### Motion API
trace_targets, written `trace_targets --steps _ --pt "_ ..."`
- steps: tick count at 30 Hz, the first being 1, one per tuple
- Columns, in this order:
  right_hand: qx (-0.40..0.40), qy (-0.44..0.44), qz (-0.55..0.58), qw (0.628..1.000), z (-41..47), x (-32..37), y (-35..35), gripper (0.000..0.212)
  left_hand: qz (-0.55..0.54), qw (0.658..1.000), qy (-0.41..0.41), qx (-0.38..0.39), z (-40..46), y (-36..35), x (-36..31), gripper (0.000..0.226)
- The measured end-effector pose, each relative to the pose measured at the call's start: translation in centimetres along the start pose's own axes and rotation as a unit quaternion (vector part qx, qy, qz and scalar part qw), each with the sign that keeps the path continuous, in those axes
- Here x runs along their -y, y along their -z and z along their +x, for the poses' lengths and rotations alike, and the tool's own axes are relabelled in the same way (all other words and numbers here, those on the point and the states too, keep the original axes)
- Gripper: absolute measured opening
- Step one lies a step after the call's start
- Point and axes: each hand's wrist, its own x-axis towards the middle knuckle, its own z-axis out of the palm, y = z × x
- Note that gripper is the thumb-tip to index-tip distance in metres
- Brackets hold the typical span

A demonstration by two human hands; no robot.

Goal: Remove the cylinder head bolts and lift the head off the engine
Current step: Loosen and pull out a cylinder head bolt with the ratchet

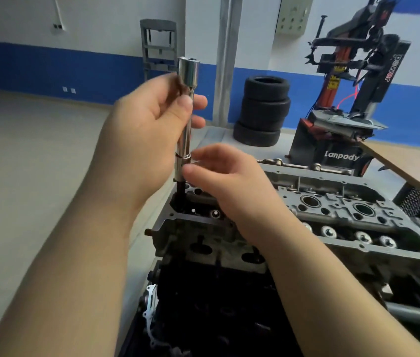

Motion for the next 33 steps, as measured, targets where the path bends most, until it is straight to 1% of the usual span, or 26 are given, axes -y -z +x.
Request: trace_targets --steps 2,3,5,7,9,11,13,14,15,17,19,21,23,26,30,31,33 --pt "0.012 -0.004 -0.042 0.999 0.3 0.4 -0.6 0.026 0.008 1.000 -0.002 0.013 0.2 0.4 -0.1 0.031" --pt "0.000 -0.001 -0.060 0.998 0.5 0.6 -1.0 0.025 -0.001 1.000 0.003 0.014 0.3 0.6 -0.1 0.032" --pt "-0.039 0.011 -0.103 0.994 1.0 1.1 -1.6 0.028 -0.016 1.000 0.012 0.000 0.5 1.1 0.1 0.029" --pt "-0.046 0.026 -0.129 0.990 1.4 1.5 -1.6 0.030 0.000 0.999 0.015 -0.031 0.7 1.2 0.3 0.026" --pt "-0.017 0.031 -0.117 0.992 1.6 1.4 -1.2 0.027 0.036 0.998 0.014 -0.054 1.0 1.2 0.7 0.026" --pt "0.010 0.022 -0.075 0.997 1.6 1.0 -0.8 0.025 0.061 0.997 0.014 -0.054 1.3 1.2 0.9 0.028" --pt "0.020 0.023 -0.053 0.998 1.7 0.6 -0.6 0.023 0.064 0.997 0.016 -0.028 1.6 1.3 1.2 0.020" --pt "0.021 0.024 -0.049 0.998 1.7 0.4 -0.6 0.022 0.040 0.999 0.019 -0.004 1.7 1.4 1.4 0.013" --pt "0.023 0.024 -0.048 0.998 1.7 0.2 -0.6 0.021 -0.002 0.999 0.030 0.026 1.6 1.5 1.5 0.013" --pt "0.028 0.024 -0.052 0.998 1.7 -0.1 -0.4 0.023 -0.086 0.991 0.065 0.081 1.4 1.8 1.8 0.025" --pt "0.037 0.027 -0.056 0.997 1.6 -0.1 -0.2 0.024 -0.074 0.990 0.064 0.097 1.3 1.9 1.9 0.032" --pt "0.048 0.018 -0.040 0.998 1.7 -0.2 -0.1 0.024 -0.037 0.996 0.039 0.075 1.3 1.9 2.1 0.032" --pt "0.062 -0.009 -0.023 0.998 2.2 -0.1 -0.3 0.028 -0.029 0.998 0.034 0.043 1.2 2.0 2.4 0.032" --pt "0.117 -0.033 -0.062 0.991 3.3 0.4 0.7 0.032 -0.035 0.999 0.032 0.015 1.1 2.0 2.7 0.034" --pt "0.227 -0.030 -0.093 0.969 4.6 1.7 2.5 0.027 -0.024 1.000 0.009 -0.007 0.5 1.4 2.8 0.034" --pt "0.238 -0.022 -0.096 0.966 4.8 1.8 2.4 0.022 -0.020 1.000 0.006 -0.018 0.3 1.0 2.7 0.033" --pt "0.231 0.003 -0.091 0.969 5.2 1.6 1.5 0.016 -0.025 0.999 0.006 -0.047 -0.1 0.3 2.8 0.033"
